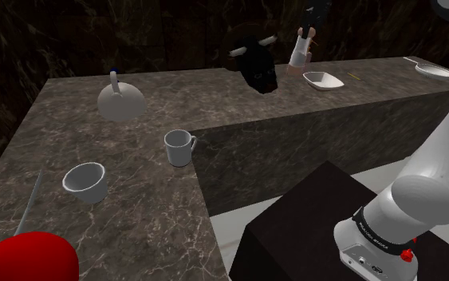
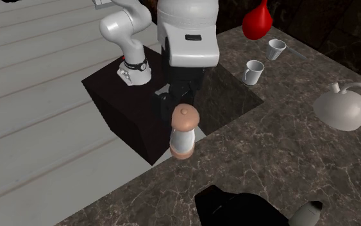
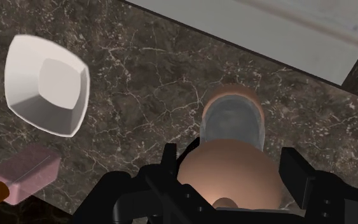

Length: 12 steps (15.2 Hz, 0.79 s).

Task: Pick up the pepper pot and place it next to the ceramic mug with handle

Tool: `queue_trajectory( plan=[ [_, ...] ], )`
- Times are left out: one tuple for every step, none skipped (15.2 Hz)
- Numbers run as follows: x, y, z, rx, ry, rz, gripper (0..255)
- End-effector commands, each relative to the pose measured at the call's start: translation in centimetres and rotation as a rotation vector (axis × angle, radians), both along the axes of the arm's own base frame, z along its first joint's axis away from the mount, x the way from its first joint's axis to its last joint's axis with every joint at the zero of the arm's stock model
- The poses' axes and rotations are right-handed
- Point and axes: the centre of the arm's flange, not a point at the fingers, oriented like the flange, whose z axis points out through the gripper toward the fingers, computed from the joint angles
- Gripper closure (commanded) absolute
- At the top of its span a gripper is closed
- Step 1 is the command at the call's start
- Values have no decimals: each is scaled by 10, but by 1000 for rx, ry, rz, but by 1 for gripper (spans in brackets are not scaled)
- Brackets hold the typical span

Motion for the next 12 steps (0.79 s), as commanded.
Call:
queue_trajectory(
  plan=[
    [0, 0, 12, 0, 0, 0, 255],
    [0, 0, 17, 0, 0, 0, 255],
    [0, 0, 22, 0, 0, 0, 255],
    [0, 0, 28, 0, 0, 0, 255],
    [0, 0, 33, 0, 0, 0, 255],
    [0, 0, 38, 0, 0, 0, 255],
    [0, 0, 43, 0, 0, 0, 255],
    [0, 0, 49, 0, 0, 0, 255],
    [0, 0, 54, 0, 0, 0, 255],
    [0, 0, 59, 0, 0, 0, 255],
    [0, 0, 65, 0, 0, 0, 255],
    [0, 0, 68, 0, 0, 0, 255]
  ],
)
